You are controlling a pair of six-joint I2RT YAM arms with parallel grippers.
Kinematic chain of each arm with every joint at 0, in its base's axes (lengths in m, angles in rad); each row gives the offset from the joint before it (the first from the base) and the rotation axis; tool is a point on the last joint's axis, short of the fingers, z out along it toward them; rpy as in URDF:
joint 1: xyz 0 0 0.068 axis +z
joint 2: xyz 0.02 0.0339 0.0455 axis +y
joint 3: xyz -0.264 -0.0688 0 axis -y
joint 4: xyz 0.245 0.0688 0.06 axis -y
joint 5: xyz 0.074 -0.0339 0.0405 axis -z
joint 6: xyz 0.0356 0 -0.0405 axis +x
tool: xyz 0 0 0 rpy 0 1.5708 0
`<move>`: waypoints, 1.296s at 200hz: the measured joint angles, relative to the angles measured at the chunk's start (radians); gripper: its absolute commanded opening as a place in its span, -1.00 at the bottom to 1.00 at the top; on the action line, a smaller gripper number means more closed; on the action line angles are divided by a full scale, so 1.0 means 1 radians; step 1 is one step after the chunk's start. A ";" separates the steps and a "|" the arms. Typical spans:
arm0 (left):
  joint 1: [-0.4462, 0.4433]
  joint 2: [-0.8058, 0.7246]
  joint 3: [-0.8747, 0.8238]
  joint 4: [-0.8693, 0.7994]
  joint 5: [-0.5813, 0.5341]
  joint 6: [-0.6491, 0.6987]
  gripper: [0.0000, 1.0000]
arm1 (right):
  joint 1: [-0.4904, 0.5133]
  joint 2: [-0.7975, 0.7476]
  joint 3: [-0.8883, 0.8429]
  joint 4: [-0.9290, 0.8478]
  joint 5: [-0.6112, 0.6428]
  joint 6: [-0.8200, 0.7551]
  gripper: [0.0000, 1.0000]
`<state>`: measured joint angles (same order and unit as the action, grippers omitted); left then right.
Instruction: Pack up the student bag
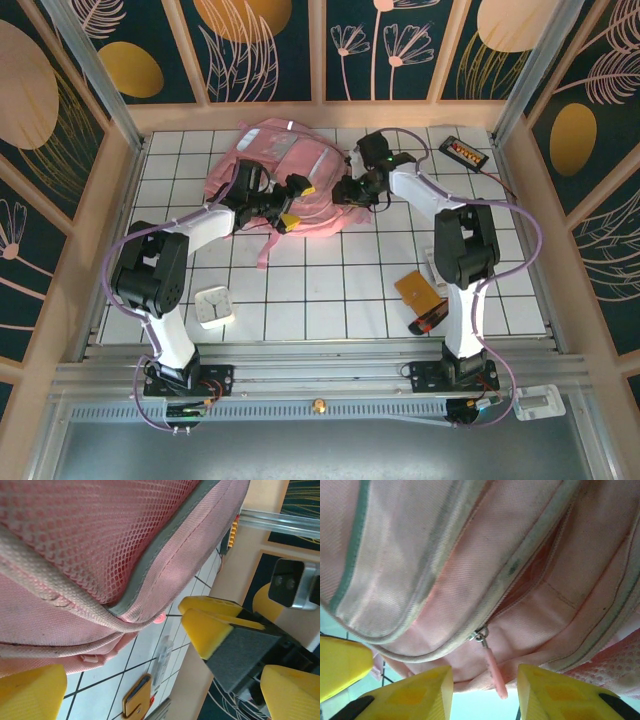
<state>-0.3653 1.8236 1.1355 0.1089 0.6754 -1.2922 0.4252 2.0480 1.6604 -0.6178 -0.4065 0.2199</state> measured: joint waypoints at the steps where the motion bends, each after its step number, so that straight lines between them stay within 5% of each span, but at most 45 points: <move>1: 0.000 0.000 0.000 0.001 0.000 0.000 0.97 | 0.000 0.000 0.000 0.000 0.001 -0.001 -0.22; 173: 0.019 0.018 -0.032 0.023 0.026 -0.015 0.97 | 0.084 0.137 0.148 -0.133 0.163 -0.081 -0.54; 211: 0.023 0.018 -0.036 0.023 0.027 -0.015 0.97 | 0.092 0.151 0.168 -0.154 0.222 -0.095 -1.00; 259: 0.023 0.022 -0.014 0.012 0.027 -0.005 0.95 | 0.103 0.150 0.181 -0.169 0.278 -0.092 -1.00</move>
<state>-0.3424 1.8454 1.1213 0.1207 0.7029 -1.2972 0.5285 2.1975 1.8416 -0.7868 -0.1280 0.1280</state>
